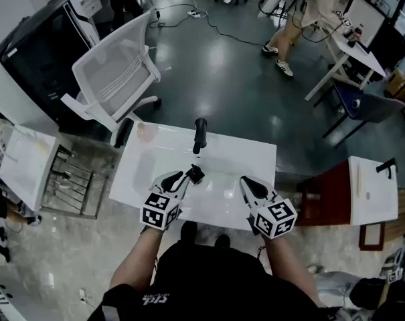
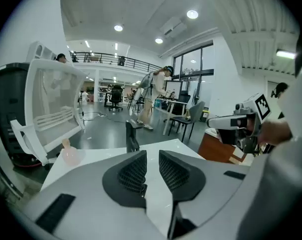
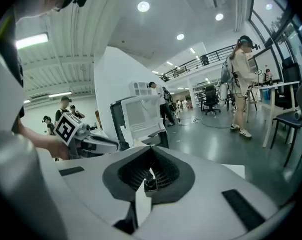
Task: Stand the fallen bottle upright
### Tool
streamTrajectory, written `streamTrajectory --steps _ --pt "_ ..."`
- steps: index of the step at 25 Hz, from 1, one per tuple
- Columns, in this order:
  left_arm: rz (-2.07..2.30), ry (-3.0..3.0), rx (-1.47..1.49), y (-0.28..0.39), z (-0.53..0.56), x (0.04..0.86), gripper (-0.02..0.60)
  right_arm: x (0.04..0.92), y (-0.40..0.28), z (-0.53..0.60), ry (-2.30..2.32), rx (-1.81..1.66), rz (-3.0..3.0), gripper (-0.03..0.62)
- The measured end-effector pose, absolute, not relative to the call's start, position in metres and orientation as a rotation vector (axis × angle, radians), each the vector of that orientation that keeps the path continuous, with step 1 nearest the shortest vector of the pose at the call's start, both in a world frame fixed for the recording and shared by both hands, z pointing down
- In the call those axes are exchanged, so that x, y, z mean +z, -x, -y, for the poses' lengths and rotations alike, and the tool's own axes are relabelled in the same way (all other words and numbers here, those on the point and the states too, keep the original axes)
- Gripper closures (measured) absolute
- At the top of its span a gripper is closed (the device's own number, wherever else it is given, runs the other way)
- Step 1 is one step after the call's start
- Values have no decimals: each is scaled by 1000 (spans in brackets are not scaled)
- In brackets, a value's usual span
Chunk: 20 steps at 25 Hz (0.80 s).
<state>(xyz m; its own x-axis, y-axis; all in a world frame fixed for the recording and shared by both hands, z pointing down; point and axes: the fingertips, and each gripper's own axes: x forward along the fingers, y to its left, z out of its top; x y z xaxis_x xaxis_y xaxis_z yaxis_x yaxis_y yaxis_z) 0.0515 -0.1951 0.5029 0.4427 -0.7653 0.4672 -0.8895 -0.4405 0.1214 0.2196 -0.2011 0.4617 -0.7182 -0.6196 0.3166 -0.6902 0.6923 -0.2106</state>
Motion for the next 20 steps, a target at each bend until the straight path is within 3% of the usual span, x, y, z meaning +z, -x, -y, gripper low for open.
streamTrajectory --steps 9,20 --pt "1578 -2387 430 -93 160 438 518 419 -273 178 -1039 397 2821 580" --pt "1707 -2502 354 -51 151 364 531 351 -251 162 -1101 208 2955 582"
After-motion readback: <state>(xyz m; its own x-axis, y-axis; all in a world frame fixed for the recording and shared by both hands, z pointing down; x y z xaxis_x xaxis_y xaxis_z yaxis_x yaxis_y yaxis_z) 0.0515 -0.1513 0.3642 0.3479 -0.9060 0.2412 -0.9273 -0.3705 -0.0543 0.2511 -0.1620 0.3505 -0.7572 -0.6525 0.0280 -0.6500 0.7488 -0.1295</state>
